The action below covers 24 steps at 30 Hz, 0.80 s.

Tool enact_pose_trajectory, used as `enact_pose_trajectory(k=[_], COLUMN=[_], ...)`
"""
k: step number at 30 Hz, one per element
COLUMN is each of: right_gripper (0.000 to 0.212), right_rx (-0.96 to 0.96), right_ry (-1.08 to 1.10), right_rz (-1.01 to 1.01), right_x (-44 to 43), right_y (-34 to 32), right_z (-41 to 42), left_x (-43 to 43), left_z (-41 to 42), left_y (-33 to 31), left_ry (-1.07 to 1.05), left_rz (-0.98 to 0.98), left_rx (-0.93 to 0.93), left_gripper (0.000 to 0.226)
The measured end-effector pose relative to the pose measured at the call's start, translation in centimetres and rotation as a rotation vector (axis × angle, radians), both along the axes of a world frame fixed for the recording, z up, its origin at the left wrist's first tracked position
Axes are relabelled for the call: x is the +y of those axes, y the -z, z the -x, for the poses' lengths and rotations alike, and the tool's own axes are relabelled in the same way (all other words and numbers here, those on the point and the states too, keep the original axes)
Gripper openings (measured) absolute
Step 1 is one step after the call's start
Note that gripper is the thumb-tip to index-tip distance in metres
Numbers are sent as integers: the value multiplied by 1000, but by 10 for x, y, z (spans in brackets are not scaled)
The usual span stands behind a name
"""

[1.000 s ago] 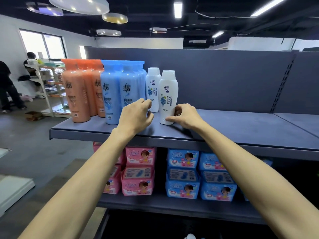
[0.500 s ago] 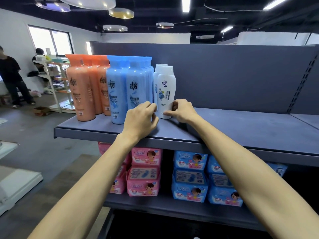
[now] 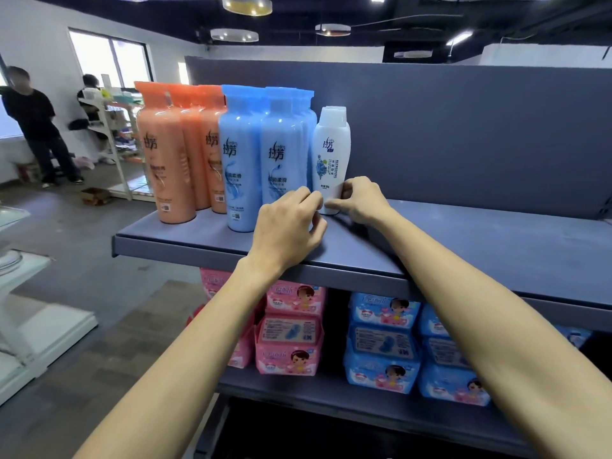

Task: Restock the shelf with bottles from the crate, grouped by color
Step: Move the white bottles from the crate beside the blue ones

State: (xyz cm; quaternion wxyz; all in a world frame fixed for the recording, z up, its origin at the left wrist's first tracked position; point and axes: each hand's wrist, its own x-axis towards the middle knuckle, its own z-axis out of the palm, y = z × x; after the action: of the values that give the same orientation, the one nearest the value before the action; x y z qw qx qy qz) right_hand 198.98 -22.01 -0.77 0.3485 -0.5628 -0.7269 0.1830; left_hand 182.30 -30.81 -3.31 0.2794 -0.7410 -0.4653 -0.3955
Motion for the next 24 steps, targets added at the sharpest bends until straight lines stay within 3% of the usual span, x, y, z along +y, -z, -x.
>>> enact_pose_trajectory(k=[14,19,24], right_gripper=[21,40,35], right_rx=[-26,-107,-151], right_ry=[51,107,81], right_rz=[-32,-27,-22], right_x=[-1,-14,-39], right_y=[5,-1,-11], right_z=[3,3,-6], left_x=[2,1,1], left_z=[0,1,1], left_y=[1,1,1], left_ry=[3,14,7], left_rz=[7,19,40], left_rx=[-10,-13,-11], left_gripper=[12,11,12])
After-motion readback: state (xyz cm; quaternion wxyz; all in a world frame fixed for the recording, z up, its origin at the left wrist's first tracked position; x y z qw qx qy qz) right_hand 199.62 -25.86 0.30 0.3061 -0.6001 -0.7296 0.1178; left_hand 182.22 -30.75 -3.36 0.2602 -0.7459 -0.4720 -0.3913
